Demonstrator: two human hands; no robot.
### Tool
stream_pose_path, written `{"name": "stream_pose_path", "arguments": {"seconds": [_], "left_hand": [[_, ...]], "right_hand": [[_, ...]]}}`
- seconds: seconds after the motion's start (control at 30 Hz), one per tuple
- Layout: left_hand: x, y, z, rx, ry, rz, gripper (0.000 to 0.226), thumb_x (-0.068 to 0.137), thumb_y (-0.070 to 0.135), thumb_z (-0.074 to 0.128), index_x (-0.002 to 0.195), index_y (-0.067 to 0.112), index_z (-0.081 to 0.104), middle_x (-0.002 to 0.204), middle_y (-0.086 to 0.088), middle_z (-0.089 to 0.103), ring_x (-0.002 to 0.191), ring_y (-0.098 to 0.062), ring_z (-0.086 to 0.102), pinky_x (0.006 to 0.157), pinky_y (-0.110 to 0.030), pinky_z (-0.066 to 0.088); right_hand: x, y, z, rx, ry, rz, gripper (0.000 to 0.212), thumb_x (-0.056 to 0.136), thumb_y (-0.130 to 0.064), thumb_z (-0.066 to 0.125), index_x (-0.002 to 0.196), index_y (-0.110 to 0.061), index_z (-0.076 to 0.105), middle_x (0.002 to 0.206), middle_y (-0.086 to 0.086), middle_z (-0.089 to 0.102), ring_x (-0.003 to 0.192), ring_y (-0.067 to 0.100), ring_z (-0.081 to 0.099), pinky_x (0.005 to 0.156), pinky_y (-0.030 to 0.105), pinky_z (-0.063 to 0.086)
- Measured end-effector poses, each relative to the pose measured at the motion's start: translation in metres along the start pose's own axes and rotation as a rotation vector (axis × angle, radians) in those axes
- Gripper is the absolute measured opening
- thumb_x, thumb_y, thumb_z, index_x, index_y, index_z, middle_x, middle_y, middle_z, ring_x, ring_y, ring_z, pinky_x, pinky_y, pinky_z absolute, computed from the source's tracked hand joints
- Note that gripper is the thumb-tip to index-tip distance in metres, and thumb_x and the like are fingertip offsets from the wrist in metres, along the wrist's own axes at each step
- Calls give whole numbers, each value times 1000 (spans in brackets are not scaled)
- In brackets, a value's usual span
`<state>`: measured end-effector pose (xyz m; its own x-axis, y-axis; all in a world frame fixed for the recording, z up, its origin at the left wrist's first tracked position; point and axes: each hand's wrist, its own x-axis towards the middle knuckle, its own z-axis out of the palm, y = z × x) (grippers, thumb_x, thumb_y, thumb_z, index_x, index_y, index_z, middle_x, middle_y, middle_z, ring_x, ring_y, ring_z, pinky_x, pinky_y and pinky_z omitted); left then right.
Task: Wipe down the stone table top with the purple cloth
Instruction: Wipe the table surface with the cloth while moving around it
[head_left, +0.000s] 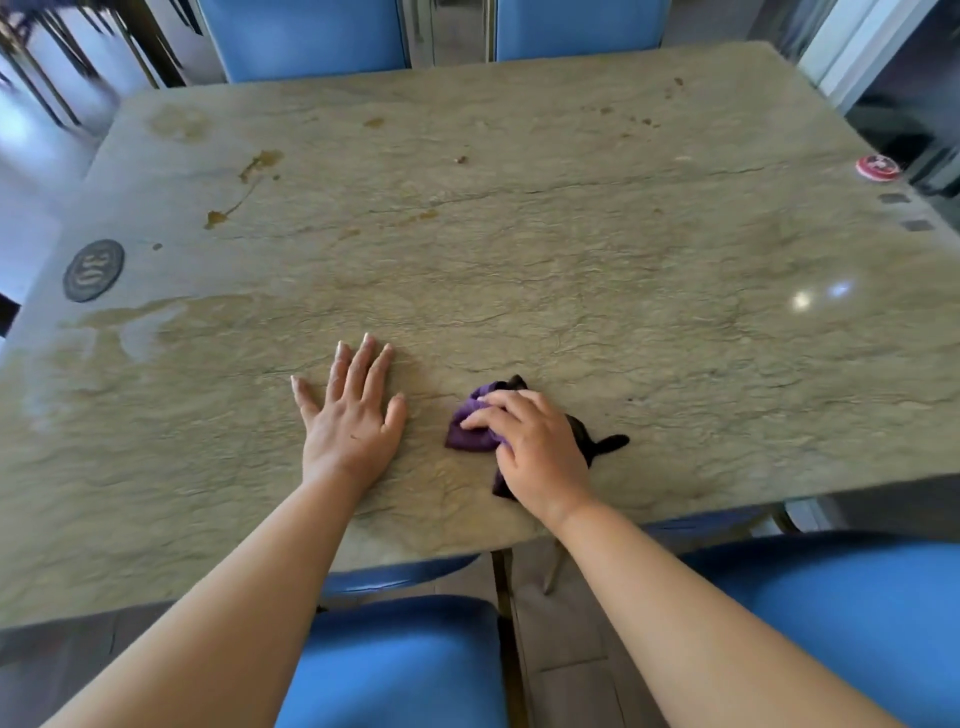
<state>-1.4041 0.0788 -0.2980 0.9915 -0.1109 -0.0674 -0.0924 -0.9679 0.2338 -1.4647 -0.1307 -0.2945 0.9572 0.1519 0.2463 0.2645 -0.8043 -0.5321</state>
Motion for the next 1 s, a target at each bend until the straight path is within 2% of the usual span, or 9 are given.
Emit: {"name": "stream_pose_path", "arguments": {"seconds": [0.2, 0.37, 0.43, 0.5, 0.57, 0.7, 0.87, 0.93, 1.0], "left_hand": [[6, 1, -7, -13, -159, -39, 62, 97, 44, 26, 153, 34, 2, 160, 17, -13, 146, -9, -20, 113, -58, -17], [-1, -4, -11, 66, -269, 8, 66, 97, 57, 20, 152, 34, -8, 158, 13, -23, 145, -12, -24, 115, -55, -15], [-10, -3, -7, 67, -218, 24, 67, 97, 58, 16, 153, 31, -9, 159, 10, -21, 145, -15, -24, 115, -55, -14], [-18, 1, -1, 70, -160, 56, 68, 96, 57, 13, 153, 28, -10, 160, 8, -20, 145, -20, -25, 115, -58, -13], [-21, 1, 3, 84, -118, 91, 68, 95, 56, 10, 153, 26, -10, 160, 6, -19, 145, -23, -26, 114, -60, -12], [-19, -2, 8, 105, -86, 104, 69, 94, 56, 7, 153, 24, -12, 160, 4, -20, 145, -25, -26, 113, -62, -12], [-16, -8, 6, -46, -91, 145, 65, 93, 46, 4, 153, 25, -7, 161, 6, -17, 145, -20, -27, 115, -50, -19], [-17, -13, -3, -337, -80, 131, 65, 91, 39, 6, 154, 25, 4, 162, 8, -2, 147, -11, -16, 118, -37, -18], [-18, -22, -20, -698, -70, 53, 61, 92, 34, 15, 152, 24, 20, 160, 7, 18, 147, -5, 6, 119, -25, -2]], "right_hand": [[-36, -9, -3, -293, 145, 567, 47, 87, -11, 56, 131, -24, 52, 145, 5, 44, 135, 28, 38, 108, 44, 36], [-65, -58, 10, -34, -204, 16, 48, 83, -6, 48, 126, -25, 59, 139, -1, 49, 131, 19, 38, 115, 32, 24], [-68, -55, 1, 48, -153, 29, 44, 77, -2, 48, 110, -24, 67, 124, -4, 58, 119, 14, 45, 109, 32, 33], [-66, -39, -4, -79, 69, 291, 40, 79, -2, 50, 110, -23, 66, 120, -1, 59, 115, 18, 49, 99, 39, 42], [-59, -19, -11, -297, 204, 667, 45, 89, -13, 53, 133, -20, 51, 140, 9, 46, 133, 28, 38, 109, 45, 34], [-20, 9, -14, -450, 68, 1009, 59, 99, -42, 32, 152, -23, 14, 161, 12, 3, 147, 31, -1, 117, 51, 1], [51, -12, 23, -408, -21, 773, 56, 98, -35, 29, 152, -29, 15, 161, 4, 2, 148, 24, -3, 119, 46, -2], [62, -45, 46, -358, -79, 599, 58, 93, -35, 24, 150, -30, 21, 161, 3, 9, 148, 22, 1, 118, 42, -1], [53, -80, 61, -292, -165, 362, 58, 90, -31, 26, 149, -32, 27, 160, 0, 13, 148, 20, 4, 118, 38, -1]]}}
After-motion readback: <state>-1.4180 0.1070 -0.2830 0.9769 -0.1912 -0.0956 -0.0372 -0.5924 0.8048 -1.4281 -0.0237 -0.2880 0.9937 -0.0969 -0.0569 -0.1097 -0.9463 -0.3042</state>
